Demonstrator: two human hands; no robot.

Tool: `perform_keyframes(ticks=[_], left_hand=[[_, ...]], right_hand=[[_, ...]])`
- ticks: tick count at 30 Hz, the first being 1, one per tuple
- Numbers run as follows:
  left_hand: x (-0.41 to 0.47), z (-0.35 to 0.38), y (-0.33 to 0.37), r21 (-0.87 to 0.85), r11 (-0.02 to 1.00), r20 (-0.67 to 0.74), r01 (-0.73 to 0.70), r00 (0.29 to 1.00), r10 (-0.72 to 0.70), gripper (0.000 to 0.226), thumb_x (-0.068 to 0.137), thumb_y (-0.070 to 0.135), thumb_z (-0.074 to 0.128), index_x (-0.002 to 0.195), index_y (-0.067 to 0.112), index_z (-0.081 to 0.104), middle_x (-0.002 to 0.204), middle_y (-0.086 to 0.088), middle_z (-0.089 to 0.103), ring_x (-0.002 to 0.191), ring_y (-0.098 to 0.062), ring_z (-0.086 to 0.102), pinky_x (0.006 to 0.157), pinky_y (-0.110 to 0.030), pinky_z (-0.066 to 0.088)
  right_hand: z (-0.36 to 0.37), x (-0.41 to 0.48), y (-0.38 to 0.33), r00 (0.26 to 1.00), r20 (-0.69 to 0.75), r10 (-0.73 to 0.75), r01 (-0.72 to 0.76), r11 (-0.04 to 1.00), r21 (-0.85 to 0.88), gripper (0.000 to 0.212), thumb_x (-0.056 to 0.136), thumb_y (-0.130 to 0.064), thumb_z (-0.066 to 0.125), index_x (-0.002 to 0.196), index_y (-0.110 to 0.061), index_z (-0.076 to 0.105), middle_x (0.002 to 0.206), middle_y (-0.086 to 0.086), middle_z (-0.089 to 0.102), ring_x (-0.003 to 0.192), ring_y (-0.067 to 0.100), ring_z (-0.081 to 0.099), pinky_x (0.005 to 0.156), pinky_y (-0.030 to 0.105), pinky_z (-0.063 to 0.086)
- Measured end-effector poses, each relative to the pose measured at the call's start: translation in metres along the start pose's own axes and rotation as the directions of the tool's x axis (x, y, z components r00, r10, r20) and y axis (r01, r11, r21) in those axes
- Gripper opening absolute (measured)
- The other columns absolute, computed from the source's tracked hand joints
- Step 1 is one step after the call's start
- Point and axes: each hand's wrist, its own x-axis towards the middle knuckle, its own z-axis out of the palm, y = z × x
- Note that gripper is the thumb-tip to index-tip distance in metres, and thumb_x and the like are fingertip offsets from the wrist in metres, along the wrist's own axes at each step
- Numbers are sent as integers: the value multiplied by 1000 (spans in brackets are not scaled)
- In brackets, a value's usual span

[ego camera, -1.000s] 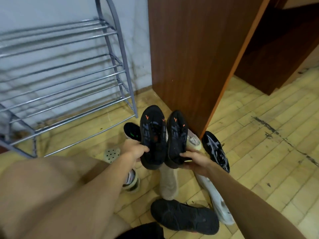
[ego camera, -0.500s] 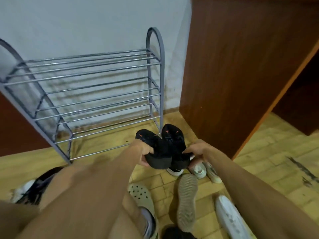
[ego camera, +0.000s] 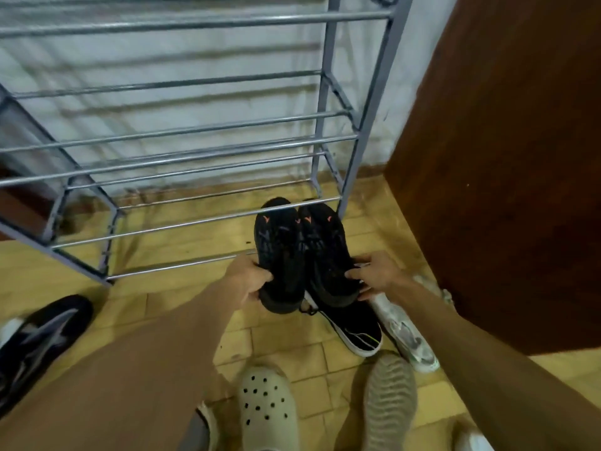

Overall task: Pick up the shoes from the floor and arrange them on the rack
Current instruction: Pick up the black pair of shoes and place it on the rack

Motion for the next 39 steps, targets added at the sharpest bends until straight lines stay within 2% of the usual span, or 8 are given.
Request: perform_keyframes(ticks=[7, 11, 13, 18, 25, 31, 36, 39], left_hand=[[115, 0, 14, -43, 996, -103, -78, 992, 73, 26, 85, 1, 63, 111, 3, 63, 101, -14, 65, 100, -34, 64, 88, -45, 55], [162, 5, 25, -96, 993, -124, -69, 991, 57, 23, 85, 4, 65, 108, 5, 64, 110, -19, 67, 101, -36, 65, 88, -49, 55], [176, 8, 27, -138, 990, -135, -22, 991, 3, 21, 88, 8, 64, 109, 5, 62, 112, -17, 66, 102, -33, 65, 87, -44, 56], [193, 16, 30, -161, 986, -114, 34, 992, -53, 26, 91, 11, 61, 115, 3, 59, 115, -16, 65, 105, -33, 64, 88, -46, 55], [184, 27, 31, -96, 995, -164, -24, 986, 8, 34, 96, 14, 52, 129, 6, 56, 124, -13, 61, 112, -34, 60, 95, -46, 52], [131, 26, 28, 18, 999, -137, -38, 990, 40, 36, 94, 11, 50, 128, -1, 55, 123, -18, 60, 112, -35, 58, 95, -37, 47], [65, 28, 15, 221, 970, 12, -101, 995, 100, 24, 92, 13, 52, 106, -2, 65, 112, -20, 65, 92, -28, 61, 76, -33, 46], [23, 32, 14, 267, 951, 90, -157, 986, 138, 17, 91, 11, 49, 91, 2, 63, 92, -15, 60, 90, -26, 58, 74, -33, 44]], right_hand=[[33, 102, -25, 992, -86, -97, 101, 994, 49, 47, 90, -9, 64, 136, -7, 53, 122, 15, 65, 100, 36, 68, 78, 50, 59], [50, 140, -40, 960, -187, -207, 205, 978, -32, 34, 92, -13, 58, 126, -12, 62, 113, 10, 67, 101, 33, 67, 78, 49, 60], [56, 154, -45, 941, -223, -254, 235, 966, -110, 31, 92, -16, 56, 122, -15, 64, 113, 12, 69, 100, 33, 66, 82, 51, 58], [64, 178, -49, 928, -286, -238, 187, 963, -196, 40, 96, -25, 54, 136, -18, 55, 140, 5, 55, 126, 28, 52, 104, 43, 46], [60, 168, -41, 954, -201, -224, 167, 950, -265, 49, 100, -32, 46, 146, -16, 41, 147, 8, 47, 132, 29, 46, 107, 37, 42], [46, 124, -16, 980, -161, -115, 68, 960, -270, 43, 99, -14, 42, 141, -9, 41, 135, 13, 53, 122, 34, 52, 93, 32, 43], [14, 70, 21, 990, -138, -40, -7, 947, -321, 45, 96, -20, 50, 137, -3, 48, 141, 15, 49, 129, 32, 47, 105, 34, 37], [-6, 37, 45, 984, -176, -6, -50, 949, -312, 43, 94, -17, 55, 134, -4, 50, 141, 16, 49, 130, 33, 47, 108, 37, 37]])
